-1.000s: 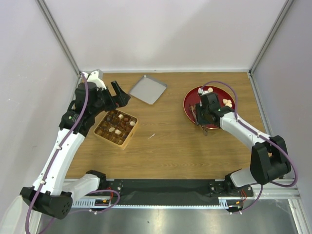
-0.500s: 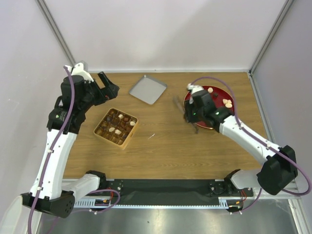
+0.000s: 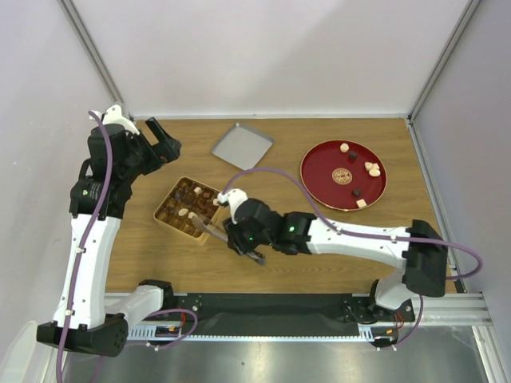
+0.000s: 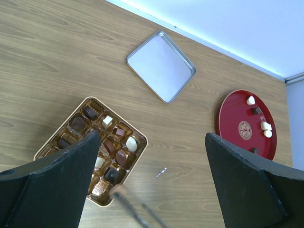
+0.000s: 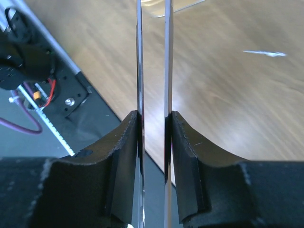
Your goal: Pack the chocolate
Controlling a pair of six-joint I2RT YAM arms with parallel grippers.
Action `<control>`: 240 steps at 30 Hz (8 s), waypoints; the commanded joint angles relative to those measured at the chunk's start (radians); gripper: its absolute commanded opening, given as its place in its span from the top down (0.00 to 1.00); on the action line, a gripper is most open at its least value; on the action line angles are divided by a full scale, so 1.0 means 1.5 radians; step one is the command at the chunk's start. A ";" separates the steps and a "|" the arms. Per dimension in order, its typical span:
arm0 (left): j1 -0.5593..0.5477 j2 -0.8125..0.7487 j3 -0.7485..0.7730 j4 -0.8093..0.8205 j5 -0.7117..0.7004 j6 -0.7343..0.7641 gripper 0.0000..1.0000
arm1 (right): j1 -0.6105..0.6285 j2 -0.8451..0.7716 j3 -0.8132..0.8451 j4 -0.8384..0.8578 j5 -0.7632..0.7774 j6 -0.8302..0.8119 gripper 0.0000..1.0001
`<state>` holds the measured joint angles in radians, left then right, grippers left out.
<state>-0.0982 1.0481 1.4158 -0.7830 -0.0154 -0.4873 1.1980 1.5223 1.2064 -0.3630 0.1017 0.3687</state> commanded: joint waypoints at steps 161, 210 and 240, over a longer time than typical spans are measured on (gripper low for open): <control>0.042 -0.075 0.034 -0.043 0.127 0.053 0.00 | 0.053 0.166 0.144 0.112 0.054 -0.031 0.62; 0.042 -0.089 -0.098 0.045 0.251 0.045 0.00 | -0.470 -0.256 -0.119 -0.288 0.237 0.057 0.58; 0.042 -0.089 -0.119 0.062 0.257 0.039 0.00 | -0.611 -0.225 -0.194 -0.207 0.141 0.007 0.54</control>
<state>-0.0433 0.9161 1.2259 -0.7200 0.3527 -0.4267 0.2863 1.1816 0.9218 -0.7139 0.3260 0.3912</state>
